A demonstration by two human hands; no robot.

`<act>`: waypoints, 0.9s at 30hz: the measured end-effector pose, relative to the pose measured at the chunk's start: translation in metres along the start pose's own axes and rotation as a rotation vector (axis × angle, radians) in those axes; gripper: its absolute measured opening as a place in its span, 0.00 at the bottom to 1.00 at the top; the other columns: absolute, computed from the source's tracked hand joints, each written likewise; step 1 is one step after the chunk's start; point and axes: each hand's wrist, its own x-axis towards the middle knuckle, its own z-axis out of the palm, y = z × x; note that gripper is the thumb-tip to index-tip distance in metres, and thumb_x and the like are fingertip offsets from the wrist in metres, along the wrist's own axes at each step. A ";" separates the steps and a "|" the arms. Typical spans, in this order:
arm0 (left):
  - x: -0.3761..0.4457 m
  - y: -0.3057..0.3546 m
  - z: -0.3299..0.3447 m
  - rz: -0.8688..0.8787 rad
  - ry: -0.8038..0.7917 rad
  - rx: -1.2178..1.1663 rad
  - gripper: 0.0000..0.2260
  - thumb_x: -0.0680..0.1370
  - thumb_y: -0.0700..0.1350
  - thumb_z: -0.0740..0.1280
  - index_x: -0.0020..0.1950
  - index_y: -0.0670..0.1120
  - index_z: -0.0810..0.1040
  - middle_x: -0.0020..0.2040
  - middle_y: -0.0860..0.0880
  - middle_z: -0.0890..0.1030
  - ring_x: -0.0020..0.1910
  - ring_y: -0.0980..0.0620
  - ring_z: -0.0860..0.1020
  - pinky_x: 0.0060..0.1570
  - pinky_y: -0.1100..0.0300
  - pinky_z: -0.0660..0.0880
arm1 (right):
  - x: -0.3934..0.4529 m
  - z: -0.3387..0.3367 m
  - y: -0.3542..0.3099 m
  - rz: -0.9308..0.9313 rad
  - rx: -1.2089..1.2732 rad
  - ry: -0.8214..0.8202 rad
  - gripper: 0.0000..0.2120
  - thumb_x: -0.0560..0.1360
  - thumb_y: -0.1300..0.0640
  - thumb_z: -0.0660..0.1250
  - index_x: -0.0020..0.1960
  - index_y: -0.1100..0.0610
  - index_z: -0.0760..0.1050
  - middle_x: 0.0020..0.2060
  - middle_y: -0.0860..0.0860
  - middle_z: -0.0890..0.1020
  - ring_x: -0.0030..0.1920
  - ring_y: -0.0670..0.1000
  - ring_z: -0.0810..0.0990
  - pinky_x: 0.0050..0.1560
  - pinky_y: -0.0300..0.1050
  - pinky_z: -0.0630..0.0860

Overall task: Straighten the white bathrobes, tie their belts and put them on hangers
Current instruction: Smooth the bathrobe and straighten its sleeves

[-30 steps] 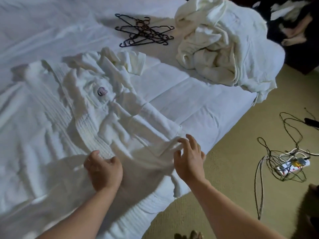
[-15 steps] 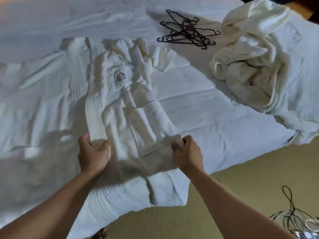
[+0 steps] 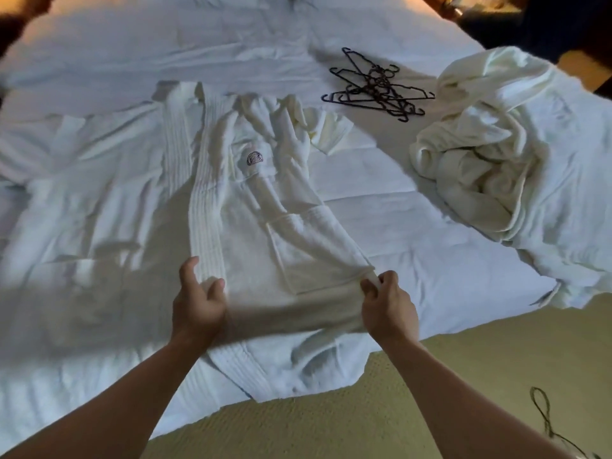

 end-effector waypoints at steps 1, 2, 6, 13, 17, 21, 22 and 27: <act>-0.003 -0.004 0.001 0.001 -0.015 0.023 0.27 0.80 0.46 0.67 0.78 0.49 0.60 0.63 0.31 0.77 0.60 0.29 0.76 0.58 0.45 0.72 | -0.005 0.001 0.004 0.019 -0.008 -0.013 0.11 0.84 0.48 0.57 0.51 0.55 0.63 0.38 0.51 0.73 0.39 0.59 0.71 0.40 0.51 0.67; -0.006 -0.009 0.003 0.006 -0.033 0.052 0.27 0.80 0.45 0.67 0.77 0.48 0.61 0.62 0.30 0.77 0.60 0.29 0.76 0.58 0.45 0.71 | -0.009 0.003 0.008 0.047 -0.013 -0.039 0.11 0.84 0.48 0.57 0.51 0.55 0.63 0.38 0.51 0.73 0.39 0.59 0.72 0.41 0.51 0.68; -0.011 -0.023 0.014 0.063 -0.015 0.162 0.24 0.79 0.41 0.66 0.75 0.45 0.65 0.61 0.33 0.76 0.59 0.32 0.76 0.57 0.43 0.72 | -0.016 0.018 0.027 0.115 0.000 -0.252 0.08 0.84 0.52 0.57 0.53 0.56 0.63 0.44 0.54 0.78 0.40 0.56 0.76 0.45 0.53 0.75; -0.016 0.008 0.041 0.241 0.253 0.502 0.27 0.66 0.39 0.63 0.66 0.44 0.74 0.71 0.35 0.66 0.57 0.27 0.72 0.55 0.36 0.71 | 0.013 0.004 0.029 -0.026 -0.056 -0.365 0.11 0.76 0.57 0.57 0.57 0.48 0.62 0.50 0.47 0.77 0.48 0.54 0.77 0.52 0.55 0.76; -0.018 0.049 0.060 0.167 0.136 0.490 0.30 0.63 0.44 0.58 0.67 0.46 0.75 0.74 0.38 0.65 0.62 0.30 0.72 0.60 0.37 0.70 | 0.043 -0.019 0.025 -0.130 -0.071 -0.389 0.15 0.75 0.58 0.56 0.60 0.48 0.64 0.57 0.48 0.76 0.54 0.56 0.77 0.57 0.56 0.75; -0.008 0.082 0.080 0.159 -0.008 0.456 0.30 0.64 0.47 0.59 0.67 0.50 0.74 0.76 0.43 0.64 0.68 0.35 0.70 0.65 0.41 0.68 | 0.077 -0.036 0.018 -0.243 -0.081 -0.354 0.19 0.75 0.59 0.57 0.65 0.47 0.64 0.63 0.49 0.73 0.58 0.58 0.77 0.60 0.56 0.74; -0.003 0.089 0.087 0.170 -0.029 0.452 0.30 0.64 0.47 0.59 0.67 0.51 0.74 0.76 0.44 0.64 0.69 0.36 0.70 0.65 0.42 0.68 | 0.089 -0.039 0.017 -0.266 -0.097 -0.341 0.21 0.76 0.60 0.58 0.67 0.47 0.64 0.65 0.50 0.72 0.60 0.58 0.76 0.61 0.55 0.73; 0.045 0.119 0.116 0.270 -0.050 0.471 0.23 0.70 0.46 0.63 0.65 0.51 0.75 0.73 0.44 0.68 0.64 0.37 0.75 0.60 0.44 0.73 | 0.151 -0.041 -0.002 -0.318 -0.108 -0.310 0.24 0.77 0.61 0.58 0.70 0.47 0.63 0.69 0.48 0.68 0.63 0.56 0.74 0.62 0.53 0.70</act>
